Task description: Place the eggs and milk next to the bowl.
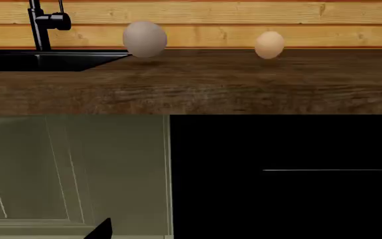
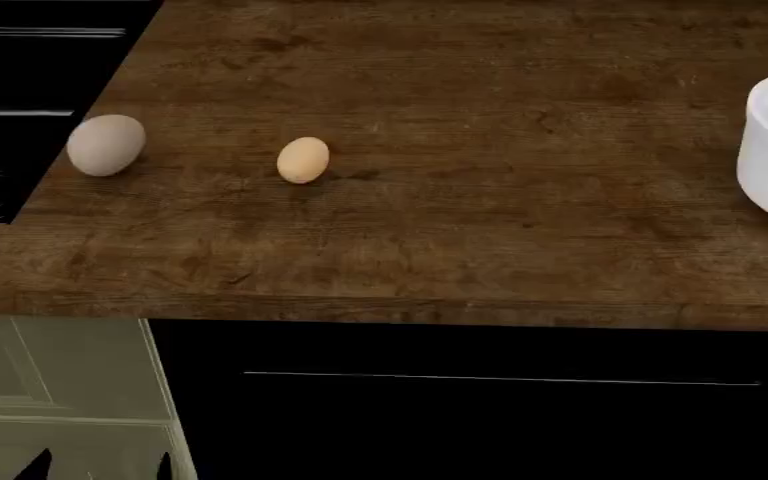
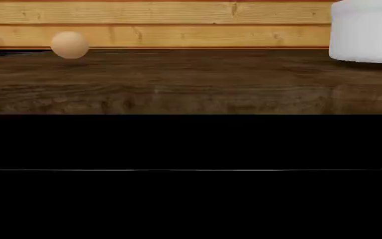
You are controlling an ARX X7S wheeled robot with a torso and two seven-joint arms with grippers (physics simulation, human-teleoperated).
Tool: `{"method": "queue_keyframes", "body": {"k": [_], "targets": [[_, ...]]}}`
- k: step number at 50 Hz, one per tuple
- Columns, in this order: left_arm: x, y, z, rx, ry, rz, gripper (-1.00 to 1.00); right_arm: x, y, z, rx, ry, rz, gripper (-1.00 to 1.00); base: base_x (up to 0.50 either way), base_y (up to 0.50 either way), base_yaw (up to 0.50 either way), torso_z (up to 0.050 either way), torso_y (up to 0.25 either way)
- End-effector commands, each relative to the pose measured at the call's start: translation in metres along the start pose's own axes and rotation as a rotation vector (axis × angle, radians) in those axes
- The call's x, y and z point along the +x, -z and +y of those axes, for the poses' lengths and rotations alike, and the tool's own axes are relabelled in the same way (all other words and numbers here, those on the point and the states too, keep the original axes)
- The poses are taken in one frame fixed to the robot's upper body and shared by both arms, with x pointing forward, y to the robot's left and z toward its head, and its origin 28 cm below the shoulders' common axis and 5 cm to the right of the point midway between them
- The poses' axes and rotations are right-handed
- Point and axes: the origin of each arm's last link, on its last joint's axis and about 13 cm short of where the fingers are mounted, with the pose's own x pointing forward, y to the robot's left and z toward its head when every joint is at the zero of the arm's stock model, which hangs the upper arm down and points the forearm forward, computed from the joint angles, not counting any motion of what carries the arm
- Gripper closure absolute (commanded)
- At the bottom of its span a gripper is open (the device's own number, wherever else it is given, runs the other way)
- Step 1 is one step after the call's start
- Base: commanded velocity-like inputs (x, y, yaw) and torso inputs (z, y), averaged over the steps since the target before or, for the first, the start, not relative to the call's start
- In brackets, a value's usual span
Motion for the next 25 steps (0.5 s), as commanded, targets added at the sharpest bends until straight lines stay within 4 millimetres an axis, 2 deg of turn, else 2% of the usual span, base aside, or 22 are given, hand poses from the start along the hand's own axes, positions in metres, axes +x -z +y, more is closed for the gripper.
{"method": "queue_keyframes", "body": {"k": [1, 25], "targets": [[0.0000, 0.0000, 0.0001, 0.000, 0.000, 0.000, -1.00, 0.0000, 0.0000, 0.0003, 0.000, 0.000, 0.000, -1.00, 0.00, 0.00, 0.00, 0.000, 0.000], [-0.0020, -0.0006, 0.0000, -0.007, -0.011, -0.002, -1.00, -0.0014, 0.0005, 0.0040, -0.019, -0.017, -0.008, -1.00, 0.00, 0.00, 0.00, 0.000, 0.000]]}}
